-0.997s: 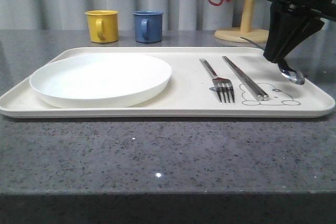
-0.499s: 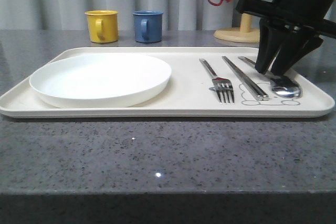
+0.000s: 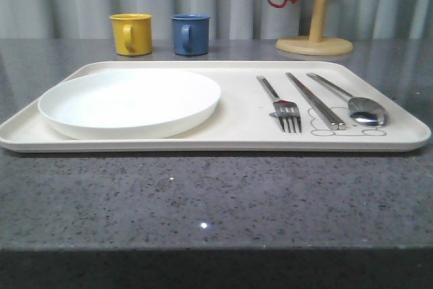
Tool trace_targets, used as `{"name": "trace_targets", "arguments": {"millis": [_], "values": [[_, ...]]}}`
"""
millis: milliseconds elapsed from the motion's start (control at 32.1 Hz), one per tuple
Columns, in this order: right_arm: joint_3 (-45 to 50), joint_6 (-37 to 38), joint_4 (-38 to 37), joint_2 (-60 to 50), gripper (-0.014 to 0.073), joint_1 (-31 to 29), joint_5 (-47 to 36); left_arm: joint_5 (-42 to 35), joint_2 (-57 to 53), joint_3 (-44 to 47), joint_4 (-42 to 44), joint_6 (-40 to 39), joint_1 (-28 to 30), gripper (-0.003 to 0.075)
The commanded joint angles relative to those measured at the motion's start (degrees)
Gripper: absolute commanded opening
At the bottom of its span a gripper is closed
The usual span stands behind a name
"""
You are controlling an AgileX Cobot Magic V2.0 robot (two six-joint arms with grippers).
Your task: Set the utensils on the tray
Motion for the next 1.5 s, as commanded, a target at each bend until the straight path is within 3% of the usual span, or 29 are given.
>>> {"name": "trace_targets", "arguments": {"millis": [0,467,717,810,997,1028,1465], "values": [[2.8,-0.3,-1.6,-9.0,0.0317,1.2,-0.8,-3.9,0.1,-1.4,0.0,-0.7,-0.4,0.0356],[23.0,0.5,-2.8,-38.5,0.0317,1.2,-3.3,-3.9,0.1,-1.4,0.5,0.8,-0.4,0.0356],[28.7,0.5,-3.4,-50.6,0.0316,1.2,-3.3,-3.9,0.1,-1.4,0.5,2.9,-0.4,0.0353],[29.2,0.5,-3.4,-52.4,0.0246,1.2,-3.2,-3.9,0.1,-1.4,0.5,2.9,-0.4,0.0274],[29.2,0.5,-3.4,-52.5,-0.0037,1.2,-3.2,-3.9,0.1,-1.4,0.5,2.9,-0.4,-0.0020],[29.2,0.5,-3.4,-52.5,-0.0070,1.2,-3.3,-3.9,0.1,-1.4,0.5,2.9,-0.4,-0.0018],[29.2,0.5,-3.4,-52.5,-0.0069,1.2,-3.6,-3.9,0.1,-1.4,0.5,2.9,-0.4,-0.0018]]}}
